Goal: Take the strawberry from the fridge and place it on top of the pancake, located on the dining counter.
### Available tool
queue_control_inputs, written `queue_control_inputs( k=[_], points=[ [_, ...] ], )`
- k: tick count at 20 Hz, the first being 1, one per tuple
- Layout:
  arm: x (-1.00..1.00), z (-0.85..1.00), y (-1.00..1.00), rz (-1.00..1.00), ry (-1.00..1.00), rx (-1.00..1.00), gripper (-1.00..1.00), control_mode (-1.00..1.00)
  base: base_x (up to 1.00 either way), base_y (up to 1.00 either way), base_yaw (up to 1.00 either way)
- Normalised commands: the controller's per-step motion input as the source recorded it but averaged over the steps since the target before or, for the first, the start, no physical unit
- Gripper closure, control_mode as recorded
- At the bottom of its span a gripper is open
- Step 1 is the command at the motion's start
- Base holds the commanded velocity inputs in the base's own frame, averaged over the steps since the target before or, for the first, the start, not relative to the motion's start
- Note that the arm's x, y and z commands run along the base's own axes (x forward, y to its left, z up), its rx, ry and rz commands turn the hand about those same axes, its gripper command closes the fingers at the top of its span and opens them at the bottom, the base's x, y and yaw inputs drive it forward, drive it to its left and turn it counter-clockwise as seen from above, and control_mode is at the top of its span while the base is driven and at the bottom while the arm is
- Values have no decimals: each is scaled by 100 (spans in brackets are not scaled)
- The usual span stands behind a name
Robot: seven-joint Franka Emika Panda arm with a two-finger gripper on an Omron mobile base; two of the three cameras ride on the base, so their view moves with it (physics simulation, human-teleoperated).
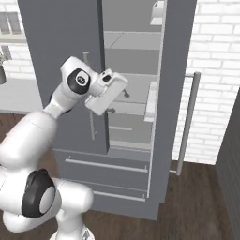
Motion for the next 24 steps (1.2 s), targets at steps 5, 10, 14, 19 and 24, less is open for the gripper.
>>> queue_control_inputs(
  k=[5,10,14,19,24],
  points=[
    [-20,-12,100,0,-3,69,-100,-100,0,0,0],
    [3,3,98,-1,-28,74,-100,-100,0,0,0],
    [28,40,90,-7,-52,40,-100,-100,0,0,0],
    [47,67,90,-17,-23,7,-100,-100,0,0,0],
    [25,26,20,-9,-15,-2,-100,-100,0,0,0]
  ],
)
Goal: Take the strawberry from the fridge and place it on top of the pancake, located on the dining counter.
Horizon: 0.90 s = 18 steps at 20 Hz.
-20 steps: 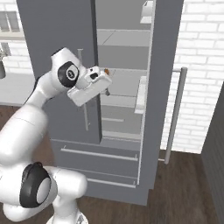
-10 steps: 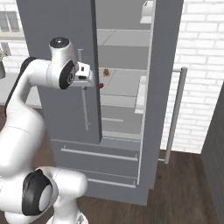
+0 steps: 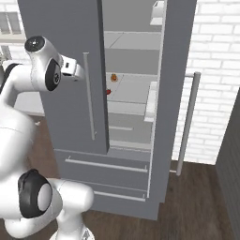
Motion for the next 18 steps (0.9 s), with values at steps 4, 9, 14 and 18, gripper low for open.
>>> queue_control_inputs(
  k=[4,9,14,18],
  points=[
    [19,0,-27,-14,-1,0,-100,-100,0,0,0],
    [72,0,-33,0,0,1,-100,-100,0,0,0],
    [57,-1,0,0,0,0,-100,-100,0,0,0],
    [50,-3,5,0,0,0,-100,-100,0,0,0]
  ],
)
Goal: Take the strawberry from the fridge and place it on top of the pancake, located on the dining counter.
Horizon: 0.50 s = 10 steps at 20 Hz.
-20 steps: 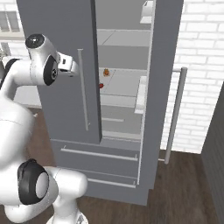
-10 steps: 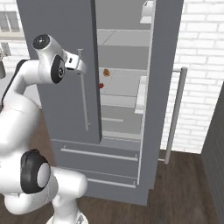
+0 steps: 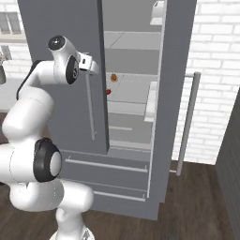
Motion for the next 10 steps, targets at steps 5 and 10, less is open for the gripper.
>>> queue_control_inputs(
  k=[5,10],
  points=[
    [47,-16,16,0,0,0,-100,-100,0,0,0],
    [31,-17,3,0,-4,0,-100,-100,0,0,0]
  ],
)
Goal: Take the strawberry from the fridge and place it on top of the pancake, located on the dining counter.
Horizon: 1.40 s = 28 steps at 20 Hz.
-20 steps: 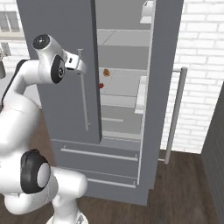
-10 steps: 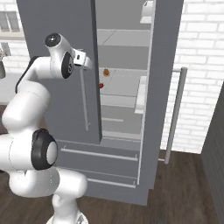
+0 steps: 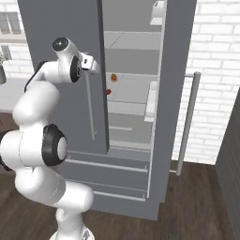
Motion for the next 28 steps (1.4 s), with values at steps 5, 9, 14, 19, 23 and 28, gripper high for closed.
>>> queue_control_inputs(
  k=[5,9,14,19,23,28],
  points=[
    [25,-15,-4,0,-3,0,-100,-100,0,0,0],
    [22,-18,0,0,-2,0,-100,-100,0,0,0],
    [21,-19,0,0,-2,0,-100,-100,0,0,0],
    [23,-32,0,0,-9,-1,-100,-100,0,0,0],
    [7,-4,0,0,-11,0,100,-100,0,0,0],
    [0,0,1,0,-11,0,100,-100,0,0,0]
  ],
)
